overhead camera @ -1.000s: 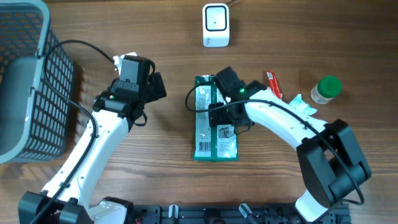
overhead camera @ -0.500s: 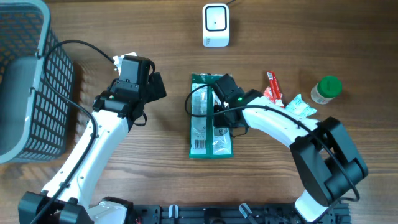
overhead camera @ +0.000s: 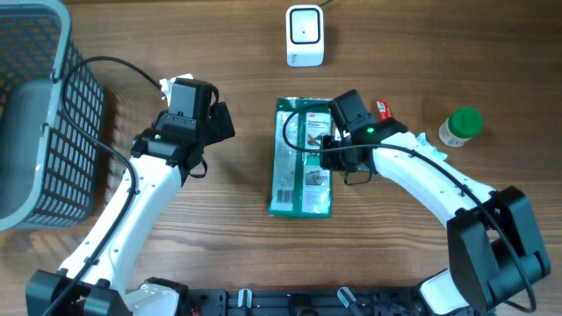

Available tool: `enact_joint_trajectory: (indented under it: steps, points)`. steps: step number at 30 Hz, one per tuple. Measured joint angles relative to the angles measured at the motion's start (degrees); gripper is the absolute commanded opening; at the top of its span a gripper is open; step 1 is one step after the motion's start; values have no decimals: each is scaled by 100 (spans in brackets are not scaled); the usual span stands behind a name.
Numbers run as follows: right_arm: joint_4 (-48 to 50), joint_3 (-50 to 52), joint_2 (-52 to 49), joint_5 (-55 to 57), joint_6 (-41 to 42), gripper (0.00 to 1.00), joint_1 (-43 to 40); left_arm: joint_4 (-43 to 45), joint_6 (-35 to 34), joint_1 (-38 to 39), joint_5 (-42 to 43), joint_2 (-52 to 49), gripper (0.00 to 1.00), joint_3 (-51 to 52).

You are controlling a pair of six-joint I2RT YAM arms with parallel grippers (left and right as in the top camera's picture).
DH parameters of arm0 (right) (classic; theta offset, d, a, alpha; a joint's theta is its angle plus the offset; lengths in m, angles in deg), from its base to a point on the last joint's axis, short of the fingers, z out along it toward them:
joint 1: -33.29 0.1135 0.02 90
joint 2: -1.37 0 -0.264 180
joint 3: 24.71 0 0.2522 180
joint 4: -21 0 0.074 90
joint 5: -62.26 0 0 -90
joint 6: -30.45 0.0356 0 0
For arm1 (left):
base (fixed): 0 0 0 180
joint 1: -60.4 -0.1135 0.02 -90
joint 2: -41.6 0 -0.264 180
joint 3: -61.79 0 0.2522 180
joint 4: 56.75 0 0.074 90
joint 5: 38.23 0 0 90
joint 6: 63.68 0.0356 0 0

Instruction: Scan the item barcode

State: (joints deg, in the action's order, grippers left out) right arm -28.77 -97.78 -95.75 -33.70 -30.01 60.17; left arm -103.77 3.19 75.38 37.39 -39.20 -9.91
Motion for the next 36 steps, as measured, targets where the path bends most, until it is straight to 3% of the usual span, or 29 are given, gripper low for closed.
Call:
enact_joint_trajectory:
  steps: [3,6,27,30,31,34,36]
  points:
    - [116,72,0,98,61,81,4,0,0,0,0,0,100,0]
    - [369,232,-2,155,138,93,4,-2,0,0,0,0,100,0]
    - [1222,260,-400,533,820,90,754,0,0,0,0,0,100,0]
    - [1305,234,-616,741,855,85,846,0,0,0,0,0,100,0]
    - [1316,188,-686,848,859,79,894,0,0,0,0,0,100,0]
    - [1338,57,-859,1130,859,41,975,0,0,0,0,0,100,0]
    - [1325,-35,-984,1298,822,28,973,0,0,0,0,0,100,0]
